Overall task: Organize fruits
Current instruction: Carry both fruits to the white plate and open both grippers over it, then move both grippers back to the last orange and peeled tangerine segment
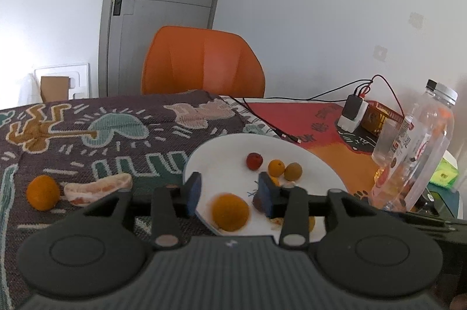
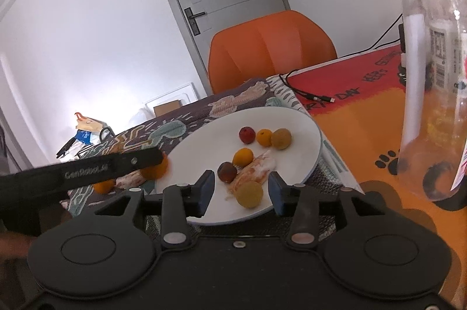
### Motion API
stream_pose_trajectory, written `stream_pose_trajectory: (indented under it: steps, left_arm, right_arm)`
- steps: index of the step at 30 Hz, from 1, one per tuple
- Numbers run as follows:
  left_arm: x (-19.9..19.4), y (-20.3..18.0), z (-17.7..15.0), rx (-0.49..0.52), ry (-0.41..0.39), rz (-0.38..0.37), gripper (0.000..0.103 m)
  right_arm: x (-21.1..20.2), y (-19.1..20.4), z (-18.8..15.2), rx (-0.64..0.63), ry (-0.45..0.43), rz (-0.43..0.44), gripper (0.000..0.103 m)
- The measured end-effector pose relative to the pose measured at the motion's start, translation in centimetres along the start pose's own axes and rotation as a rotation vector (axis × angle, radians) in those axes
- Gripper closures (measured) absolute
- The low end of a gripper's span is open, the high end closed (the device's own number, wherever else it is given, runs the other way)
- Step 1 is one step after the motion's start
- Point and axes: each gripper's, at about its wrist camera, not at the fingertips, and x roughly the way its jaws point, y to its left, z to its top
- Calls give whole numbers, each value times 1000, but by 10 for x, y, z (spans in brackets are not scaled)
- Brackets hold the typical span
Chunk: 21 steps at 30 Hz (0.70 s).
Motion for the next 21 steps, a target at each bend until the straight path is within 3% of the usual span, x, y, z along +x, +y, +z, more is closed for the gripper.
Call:
stream_pose_trajectory:
  steps: [3,21]
  left_arm:
    - [-5,-1,0,26,-15,15,39]
    - [-57,51,-6,12,-88,169,15]
  right_arm:
    - [0,1,-2,5,1,1,55]
    - [9,31,-3,-17,3,47,40]
